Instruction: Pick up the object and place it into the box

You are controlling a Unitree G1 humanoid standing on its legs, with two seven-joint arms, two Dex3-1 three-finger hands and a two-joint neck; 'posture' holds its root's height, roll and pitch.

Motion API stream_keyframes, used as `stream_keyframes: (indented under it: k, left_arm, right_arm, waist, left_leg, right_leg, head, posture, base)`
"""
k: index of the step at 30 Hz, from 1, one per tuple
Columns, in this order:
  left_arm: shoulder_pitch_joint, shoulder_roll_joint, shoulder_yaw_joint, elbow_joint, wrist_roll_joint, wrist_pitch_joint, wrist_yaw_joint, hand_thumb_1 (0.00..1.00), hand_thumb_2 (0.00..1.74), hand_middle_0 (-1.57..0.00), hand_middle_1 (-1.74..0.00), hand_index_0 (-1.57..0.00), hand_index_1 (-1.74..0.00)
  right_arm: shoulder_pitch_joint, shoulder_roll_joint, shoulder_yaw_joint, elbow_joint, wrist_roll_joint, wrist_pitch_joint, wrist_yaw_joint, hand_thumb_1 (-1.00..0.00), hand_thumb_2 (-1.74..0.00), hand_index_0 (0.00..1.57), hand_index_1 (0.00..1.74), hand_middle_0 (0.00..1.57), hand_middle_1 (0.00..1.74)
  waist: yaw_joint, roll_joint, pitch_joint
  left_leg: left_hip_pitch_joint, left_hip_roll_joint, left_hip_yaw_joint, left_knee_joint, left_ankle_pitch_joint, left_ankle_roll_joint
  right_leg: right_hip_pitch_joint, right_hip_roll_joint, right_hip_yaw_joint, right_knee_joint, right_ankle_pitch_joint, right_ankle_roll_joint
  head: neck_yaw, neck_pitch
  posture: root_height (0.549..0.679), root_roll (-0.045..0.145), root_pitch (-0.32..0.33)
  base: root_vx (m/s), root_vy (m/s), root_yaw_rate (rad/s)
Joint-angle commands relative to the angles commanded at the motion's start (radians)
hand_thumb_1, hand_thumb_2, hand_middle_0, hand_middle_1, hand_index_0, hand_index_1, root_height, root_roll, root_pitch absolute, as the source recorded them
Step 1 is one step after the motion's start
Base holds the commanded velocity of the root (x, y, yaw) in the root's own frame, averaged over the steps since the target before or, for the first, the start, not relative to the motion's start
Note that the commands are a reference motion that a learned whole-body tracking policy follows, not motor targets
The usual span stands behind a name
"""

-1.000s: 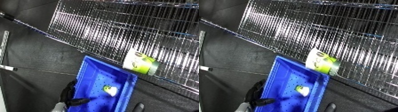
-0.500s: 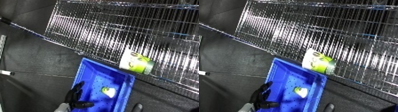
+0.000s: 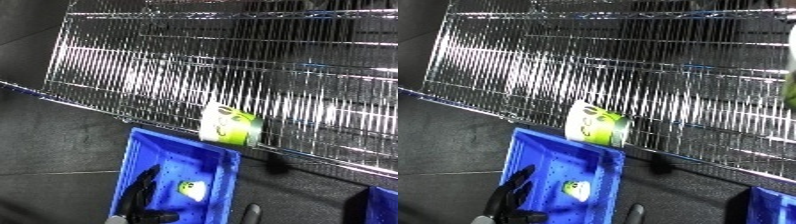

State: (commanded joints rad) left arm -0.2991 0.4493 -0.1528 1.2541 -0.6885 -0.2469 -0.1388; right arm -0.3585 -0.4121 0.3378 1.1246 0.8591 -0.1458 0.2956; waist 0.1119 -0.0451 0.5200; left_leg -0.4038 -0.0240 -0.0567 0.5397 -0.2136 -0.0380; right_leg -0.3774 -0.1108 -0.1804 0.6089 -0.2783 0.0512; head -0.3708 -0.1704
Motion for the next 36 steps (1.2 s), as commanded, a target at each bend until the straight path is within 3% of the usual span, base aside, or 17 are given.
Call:
stream_keyframes:
  k: [6,11,22,29,36]
  left_arm:
    - [0.006,-0.029,-0.029,-0.061,-0.040,-0.020,-0.057,0.00,0.00,0.00,0.00,0.00,0.00]
    - [0.014,-0.062,-0.056,-0.096,-0.025,-0.001,-0.032,0.00,0.00,0.00,0.00,0.00,0.00]
    - [0.032,-0.095,-0.075,-0.079,-0.024,0.067,-0.016,0.00,0.00,0.00,0.00,0.00,0.00]
    - [0.042,-0.101,-0.071,-0.060,-0.030,0.095,-0.023,0.00,0.00,0.00,0.00,0.00,0.00]
    - [0.054,-0.105,-0.063,-0.056,-0.018,0.104,-0.022,0.00,0.00,0.00,0.00,0.00,0.00]
  right_arm:
    - [0.000,-0.009,-0.017,0.009,-0.013,0.003,0.011,0.00,0.00,0.00,0.00,0.00,0.00]
    - [-0.009,-0.012,-0.035,0.017,-0.030,0.012,0.014,0.00,0.00,0.00,0.00,0.00,0.00]
    - [-0.010,-0.026,-0.061,0.042,-0.085,0.027,0.035,0.00,0.00,0.00,0.00,0.00,0.00]
    - [-0.004,-0.026,-0.071,0.059,-0.104,0.024,0.049,0.00,0.00,0.00,0.00,0.00,0.00]
    - [-0.003,-0.023,-0.075,0.051,-0.104,0.007,0.047,0.00,0.00,0.00,0.00,0.00,0.00]
  waist:
    - [-0.010,0.019,0.000]
    - [-0.018,0.035,-0.006]
    - [-0.047,0.059,-0.018]
    - [-0.059,0.061,-0.026]
    - [-0.073,0.059,-0.030]
  left_leg:
    - [-0.002,-0.002,0.007,0.015,-0.007,0.0041]
    - [-0.001,-0.002,0.010,0.011,-0.003,0.0066]
    - [0.023,0.002,0.025,-0.002,0.000,0.0071]
    - [0.035,0.003,0.034,0.001,-0.008,0.0085]
    - [0.035,0.008,0.050,0.026,-0.024,0.0107]
  right_leg:
    - [-0.009,0.0009,0.011,0.003,0.013,0.0054]
    - [-0.018,0.0016,0.018,0.010,0.022,0.0103]
    - [-0.020,-0.0017,0.034,0.031,0.020,0.0129]
    - [-0.018,0.0017,0.045,0.031,0.022,0.0147]
    - [-0.020,0.0078,0.057,0.043,0.019,0.0109]
  head:
    - [0.136,0.020]
    - [0.297,0.018]
    - [0.479,-0.011]
    - [0.580,-0.031]
    - [0.628,-0.055]
  posture:
    - [0.652,0.039,0.045]
    - [0.651,0.037,0.044]
    - [0.649,0.039,0.033]
    - [0.650,0.040,0.028]
    - [0.649,0.041,0.022]
  base:
    - [-0.002,0.009,-0.053]
    - [0.000,0.024,-0.048]
    - [0.015,0.044,-0.108]
    - [0.012,0.010,-0.097]
    - [0.005,0.012,-0.124]
